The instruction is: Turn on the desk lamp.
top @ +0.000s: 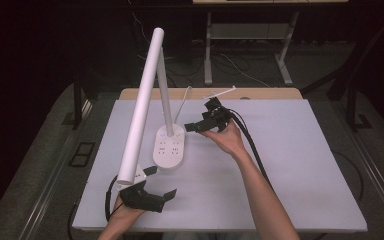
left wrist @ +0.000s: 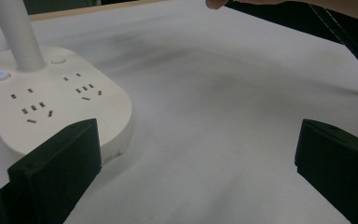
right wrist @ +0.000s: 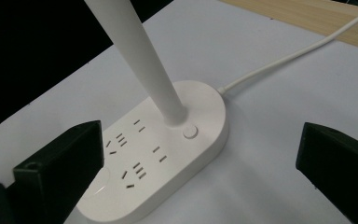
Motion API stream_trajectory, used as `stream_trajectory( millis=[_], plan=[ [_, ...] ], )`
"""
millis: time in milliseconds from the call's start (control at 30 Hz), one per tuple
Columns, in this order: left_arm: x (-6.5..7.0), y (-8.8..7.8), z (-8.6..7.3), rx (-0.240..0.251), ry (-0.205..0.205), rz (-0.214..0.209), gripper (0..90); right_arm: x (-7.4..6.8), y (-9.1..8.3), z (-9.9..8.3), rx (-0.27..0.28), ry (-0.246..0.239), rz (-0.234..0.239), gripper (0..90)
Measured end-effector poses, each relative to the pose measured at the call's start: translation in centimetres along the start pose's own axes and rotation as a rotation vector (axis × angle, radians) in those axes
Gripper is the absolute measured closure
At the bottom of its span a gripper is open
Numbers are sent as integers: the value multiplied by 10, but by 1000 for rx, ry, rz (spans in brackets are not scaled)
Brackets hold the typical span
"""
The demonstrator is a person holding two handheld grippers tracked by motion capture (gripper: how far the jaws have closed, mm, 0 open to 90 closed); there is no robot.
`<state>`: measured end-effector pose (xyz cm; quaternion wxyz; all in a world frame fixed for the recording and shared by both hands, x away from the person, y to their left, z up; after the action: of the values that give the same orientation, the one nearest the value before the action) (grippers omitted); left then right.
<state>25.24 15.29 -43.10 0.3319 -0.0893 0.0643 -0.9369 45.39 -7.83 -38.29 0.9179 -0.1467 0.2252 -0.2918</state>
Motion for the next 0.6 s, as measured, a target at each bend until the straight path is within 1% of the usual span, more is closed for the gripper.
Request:
stream_trajectory(
  millis=[33, 67, 100, 133, 200, 233, 300, 333, 367, 433, 467, 567, 600],
  plan=[
    [0, 0, 0, 2, 1, 2, 0, 0, 5, 0, -7, 6, -1, 50],
    [-1, -1, 0, 2, 4, 1, 0, 0, 5, 0, -7, 6, -1, 50],
    [-1, -1, 0, 4, 2, 2, 0, 0, 6, 1, -12, 6, 7, 87],
    [-1, -1, 0, 5, 1, 3, 0, 1, 8, 1, -5, 0, 4, 114],
    [-1, -1, 0, 3, 2, 3, 0, 2, 14, 1, 2, 8, 0, 181],
    [-2, -1, 0, 2, 2, 2, 0, 2, 15, 0, 6, 6, 2, 232],
    [-2, -1, 0, 3, 0, 3, 0, 3, 18, 0, 17, 6, 0, 272],
    [-2, -1, 0, 3, 1, 2, 0, 3, 18, 0, 17, 6, 0, 272],
    [-2, -1, 0, 4, -1, 3, 0, 3, 21, -2, 22, 9, -2, 321],
    [-2, -1, 1, 5, -1, 2, 0, 4, 23, -3, 25, 8, -7, 356],
    [-2, -1, 1, 5, -1, 2, 0, 4, 23, -3, 25, 8, -7, 356],
    [-2, -1, 1, 7, 0, 3, 0, 6, 30, -6, 22, 3, -20, 403],
    [-2, -1, 1, 9, -1, 4, 0, 6, 30, -6, 22, 3, -20, 403]
  ],
)
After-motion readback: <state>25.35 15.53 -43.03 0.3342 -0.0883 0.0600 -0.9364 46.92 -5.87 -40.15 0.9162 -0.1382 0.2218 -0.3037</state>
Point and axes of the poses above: each handheld gripper's, and its own axes: y roughly forward along the jaws, z roughly out of its top, x roughly to its right, the point moved 2 cm from there along y, roughly forward along the jaws, and after that the axes turned 14 degrees about x, right-handed, at the moved point
